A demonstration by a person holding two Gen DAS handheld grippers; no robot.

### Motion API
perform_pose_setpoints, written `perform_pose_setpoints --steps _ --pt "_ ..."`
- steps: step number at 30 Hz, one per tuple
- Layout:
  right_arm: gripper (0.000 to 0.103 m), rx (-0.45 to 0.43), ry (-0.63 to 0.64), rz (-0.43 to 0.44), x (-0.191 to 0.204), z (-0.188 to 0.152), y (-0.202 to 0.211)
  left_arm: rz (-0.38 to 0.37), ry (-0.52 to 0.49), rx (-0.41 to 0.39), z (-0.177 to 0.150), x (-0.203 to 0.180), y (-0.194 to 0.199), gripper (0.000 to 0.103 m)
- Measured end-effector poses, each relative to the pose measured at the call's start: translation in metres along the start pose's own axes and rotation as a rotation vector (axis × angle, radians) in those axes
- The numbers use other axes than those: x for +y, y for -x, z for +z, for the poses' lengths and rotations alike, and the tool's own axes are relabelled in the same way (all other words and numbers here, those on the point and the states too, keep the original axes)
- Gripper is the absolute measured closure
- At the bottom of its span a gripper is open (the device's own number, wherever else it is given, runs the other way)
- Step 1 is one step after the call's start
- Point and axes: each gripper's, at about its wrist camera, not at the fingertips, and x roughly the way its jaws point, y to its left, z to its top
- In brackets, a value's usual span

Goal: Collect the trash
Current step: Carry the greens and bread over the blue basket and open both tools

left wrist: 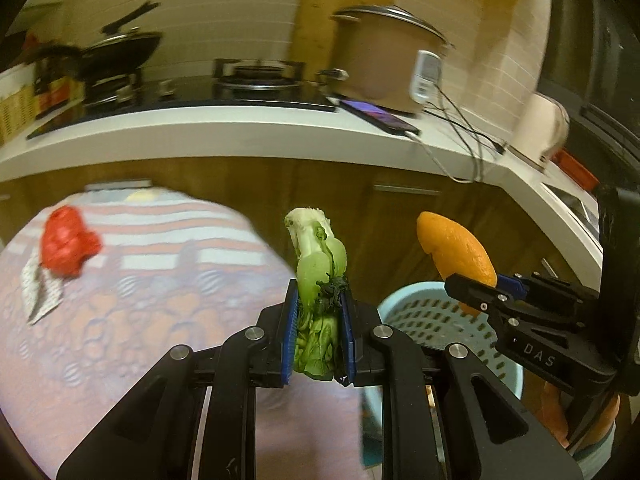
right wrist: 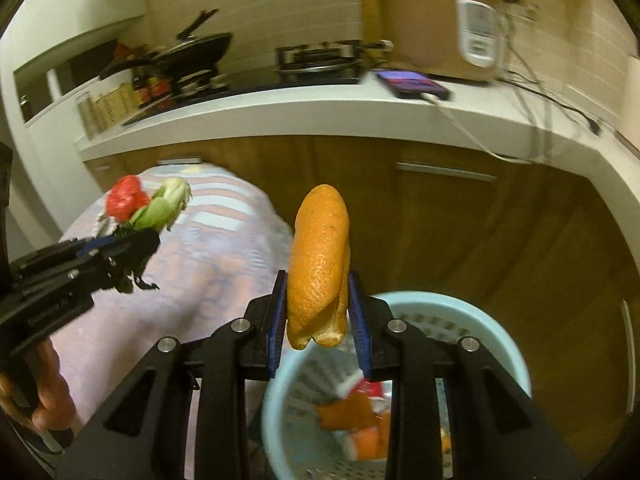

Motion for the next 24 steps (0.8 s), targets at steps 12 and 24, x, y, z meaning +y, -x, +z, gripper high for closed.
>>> perform_pose_setpoints --steps 12,24 --pt "0.077 0.05 -0.082 -0.074 -0.074 -0.041 0.009 -0.117 -0.027 0.095 -0.005 -0.061 -0.052 0.086" --pt "0.072 0.103 -0.161 -0.077 -0.1 -0.058 0.002 -0.163 -0.086 0.187 -0.021 -0.09 -0.083 0.081"
